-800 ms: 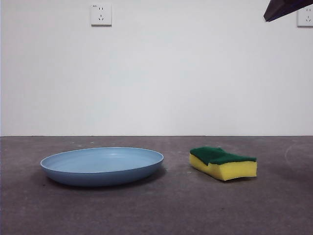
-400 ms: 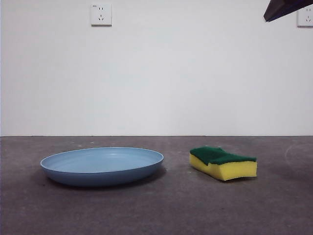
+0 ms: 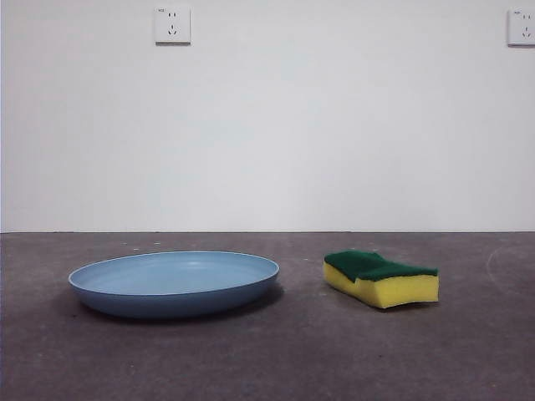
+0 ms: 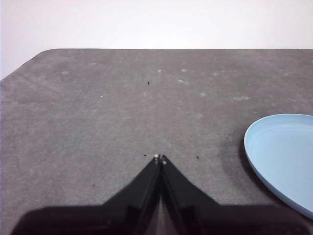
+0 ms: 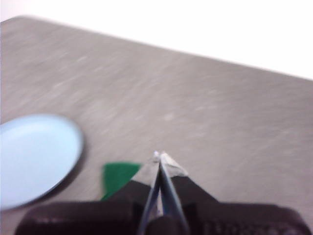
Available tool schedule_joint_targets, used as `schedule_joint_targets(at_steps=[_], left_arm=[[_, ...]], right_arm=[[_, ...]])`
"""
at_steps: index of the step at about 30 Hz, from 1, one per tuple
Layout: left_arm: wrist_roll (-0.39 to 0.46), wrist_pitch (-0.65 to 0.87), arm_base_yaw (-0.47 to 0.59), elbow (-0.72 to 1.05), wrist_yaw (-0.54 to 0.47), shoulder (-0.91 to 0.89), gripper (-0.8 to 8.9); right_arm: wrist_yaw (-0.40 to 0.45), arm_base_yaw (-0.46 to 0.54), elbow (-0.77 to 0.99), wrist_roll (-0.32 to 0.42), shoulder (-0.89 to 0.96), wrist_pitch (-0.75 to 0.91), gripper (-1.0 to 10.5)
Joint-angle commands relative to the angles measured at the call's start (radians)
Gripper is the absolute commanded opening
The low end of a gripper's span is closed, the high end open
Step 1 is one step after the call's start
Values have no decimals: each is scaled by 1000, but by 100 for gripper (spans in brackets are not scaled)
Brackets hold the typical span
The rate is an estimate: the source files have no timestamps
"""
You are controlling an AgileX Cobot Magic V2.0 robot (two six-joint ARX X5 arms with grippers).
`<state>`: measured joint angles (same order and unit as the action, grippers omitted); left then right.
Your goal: Pick up the plate,pick up the cloth,clean the plate with the cloth
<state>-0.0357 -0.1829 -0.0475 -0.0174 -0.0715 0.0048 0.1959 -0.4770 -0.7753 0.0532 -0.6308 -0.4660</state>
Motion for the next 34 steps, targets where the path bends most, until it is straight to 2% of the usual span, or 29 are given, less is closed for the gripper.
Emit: schedule_joint_targets(at_steps=[1, 4, 7, 11, 17, 22, 28, 34], left_arm=[[3, 3, 3, 13, -2, -3, -3], [3, 3, 3, 13, -2, -3, -3], [3, 3, 3, 13, -2, -3, -3], [3, 4, 3, 13, -2, -3, -3], [3, 3, 3, 13, -2, -3, -3], [3, 3, 3, 13, -2, -3, -3], [3, 3, 3, 13, -2, -3, -3], [3, 3, 3, 13, -2, -3, -3]], right_arm=[[-88, 151, 64, 28, 48, 70, 1], [-225, 293, 150, 46, 117, 181, 1], [-304, 394, 249, 45, 195, 273, 1], [-302, 455, 368, 42, 289, 286, 1], [-303, 471, 551, 40, 430, 289, 1], [-301, 470, 690, -35, 546, 332, 1], [-302, 469, 769, -91, 630, 330, 1], [-302, 468, 769, -101, 630, 288, 1]])
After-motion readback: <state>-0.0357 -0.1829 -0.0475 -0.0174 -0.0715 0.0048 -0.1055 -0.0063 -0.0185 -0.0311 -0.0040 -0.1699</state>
